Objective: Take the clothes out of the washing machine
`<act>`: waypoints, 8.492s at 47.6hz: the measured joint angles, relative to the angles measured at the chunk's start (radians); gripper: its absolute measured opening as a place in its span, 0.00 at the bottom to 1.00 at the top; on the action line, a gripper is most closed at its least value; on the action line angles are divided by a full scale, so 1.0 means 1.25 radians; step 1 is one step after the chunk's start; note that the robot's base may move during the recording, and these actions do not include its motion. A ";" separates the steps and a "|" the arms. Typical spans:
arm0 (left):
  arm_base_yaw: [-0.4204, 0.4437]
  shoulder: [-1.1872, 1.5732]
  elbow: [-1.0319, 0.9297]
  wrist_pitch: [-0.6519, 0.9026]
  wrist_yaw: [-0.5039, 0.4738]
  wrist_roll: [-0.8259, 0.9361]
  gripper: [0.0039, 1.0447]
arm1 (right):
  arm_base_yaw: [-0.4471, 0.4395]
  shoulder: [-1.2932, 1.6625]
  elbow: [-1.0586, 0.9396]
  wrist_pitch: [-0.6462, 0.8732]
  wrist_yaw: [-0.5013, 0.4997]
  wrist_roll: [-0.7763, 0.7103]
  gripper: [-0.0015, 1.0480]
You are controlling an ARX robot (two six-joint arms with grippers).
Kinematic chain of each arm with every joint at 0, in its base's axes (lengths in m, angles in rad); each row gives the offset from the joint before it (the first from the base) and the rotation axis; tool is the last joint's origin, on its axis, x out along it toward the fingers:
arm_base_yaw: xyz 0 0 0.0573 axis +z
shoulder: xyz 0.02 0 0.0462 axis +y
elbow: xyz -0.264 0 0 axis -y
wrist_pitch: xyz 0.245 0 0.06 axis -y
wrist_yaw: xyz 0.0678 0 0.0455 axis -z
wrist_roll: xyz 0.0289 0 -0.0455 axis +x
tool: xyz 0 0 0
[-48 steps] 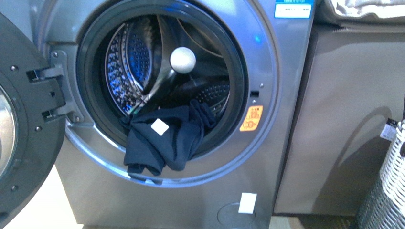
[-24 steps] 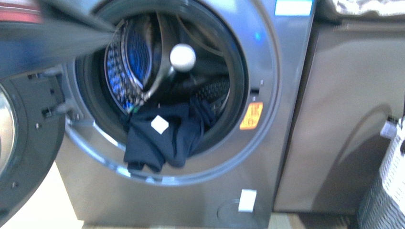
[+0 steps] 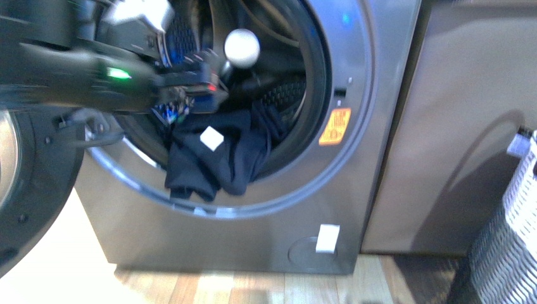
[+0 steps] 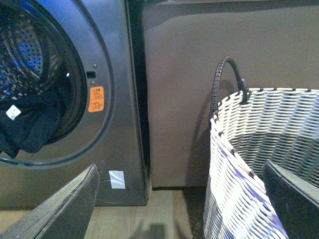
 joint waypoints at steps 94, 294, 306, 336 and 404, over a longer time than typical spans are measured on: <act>-0.038 0.405 0.419 -0.182 -0.305 0.236 0.44 | 0.000 0.000 0.000 0.000 0.000 0.000 0.93; -0.352 -0.027 1.167 -0.750 -0.072 0.261 0.07 | -0.200 0.437 0.135 0.549 -0.468 0.248 0.93; -0.352 -0.027 1.167 -0.750 -0.072 0.258 0.07 | -0.091 0.645 0.343 0.581 -0.413 0.191 0.93; -0.353 -0.028 1.167 -0.750 -0.072 0.255 0.07 | 0.029 0.991 0.678 0.602 -0.380 0.060 0.93; -0.353 -0.032 1.167 -0.750 -0.081 0.255 0.07 | 0.262 1.400 1.184 0.495 -0.219 -0.016 0.93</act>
